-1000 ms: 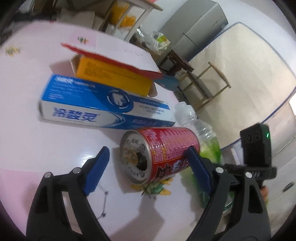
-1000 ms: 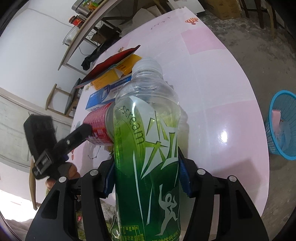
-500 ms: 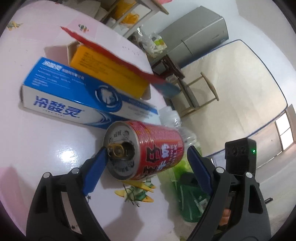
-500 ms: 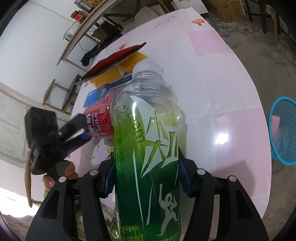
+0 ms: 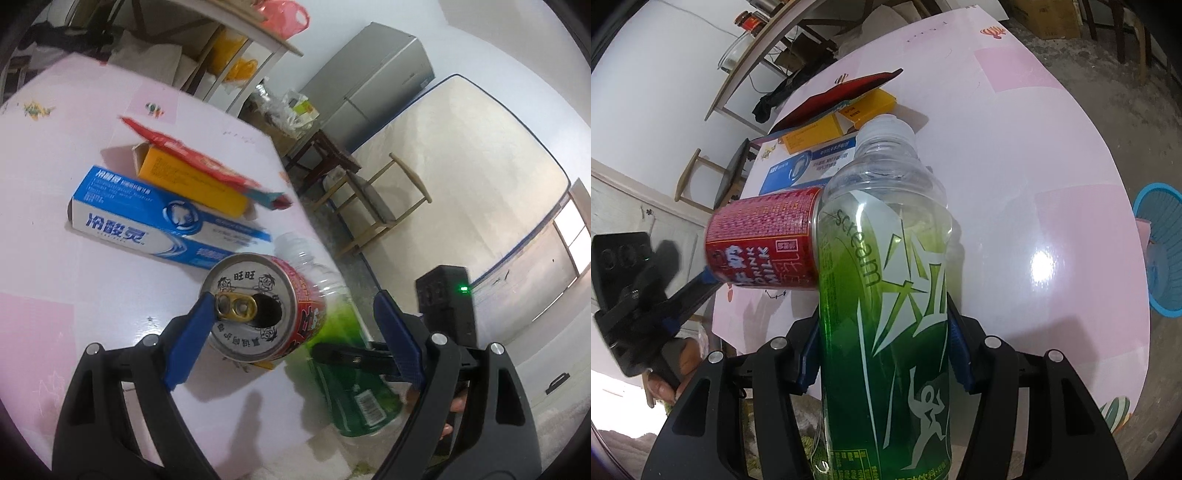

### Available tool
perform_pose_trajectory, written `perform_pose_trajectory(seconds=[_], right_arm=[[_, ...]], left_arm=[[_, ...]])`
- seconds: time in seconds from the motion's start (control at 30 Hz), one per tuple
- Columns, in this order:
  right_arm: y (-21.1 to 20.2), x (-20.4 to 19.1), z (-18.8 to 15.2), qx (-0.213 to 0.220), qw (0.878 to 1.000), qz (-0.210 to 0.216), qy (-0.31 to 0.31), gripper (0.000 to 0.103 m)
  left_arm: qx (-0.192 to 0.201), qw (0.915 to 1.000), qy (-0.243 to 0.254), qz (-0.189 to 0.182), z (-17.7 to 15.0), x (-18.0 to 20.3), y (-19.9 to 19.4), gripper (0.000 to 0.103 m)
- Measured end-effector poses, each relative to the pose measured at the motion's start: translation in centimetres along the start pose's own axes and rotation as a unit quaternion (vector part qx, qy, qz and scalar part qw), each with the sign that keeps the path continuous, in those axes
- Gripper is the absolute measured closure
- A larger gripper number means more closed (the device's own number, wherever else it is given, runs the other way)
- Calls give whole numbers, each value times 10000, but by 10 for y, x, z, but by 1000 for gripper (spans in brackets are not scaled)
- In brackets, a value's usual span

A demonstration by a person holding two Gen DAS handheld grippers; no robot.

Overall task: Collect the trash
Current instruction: 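Lift the red can with the left tool while the right holds the bottle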

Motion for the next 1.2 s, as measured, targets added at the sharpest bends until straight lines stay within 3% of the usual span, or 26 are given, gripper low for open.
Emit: perform_pose_trajectory(seconds=[0.47, 0.83, 1.2], right_arm=[[-10, 13, -1, 211, 9991, -312, 217, 47], [-15, 9, 4, 389, 9920, -1193, -164, 47], [-5, -5, -1, 234, 9931, -1098, -346, 47]], left_arm=[[185, 9963, 816, -201, 10, 62, 18, 21], [279, 9948, 925, -324, 9, 78, 30, 21], [573, 9916, 1096, -379, 5, 83, 10, 21]])
Point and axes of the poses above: each gripper's, at about its wrist camera, not at the fingertips, and y roughly the way its jaws point, x to its right, z to its top, the point moved 4 cm from there along y, roughly the way its jaws point, and after that the axes turned 6 degrees about -y, right-handed, at the moved point
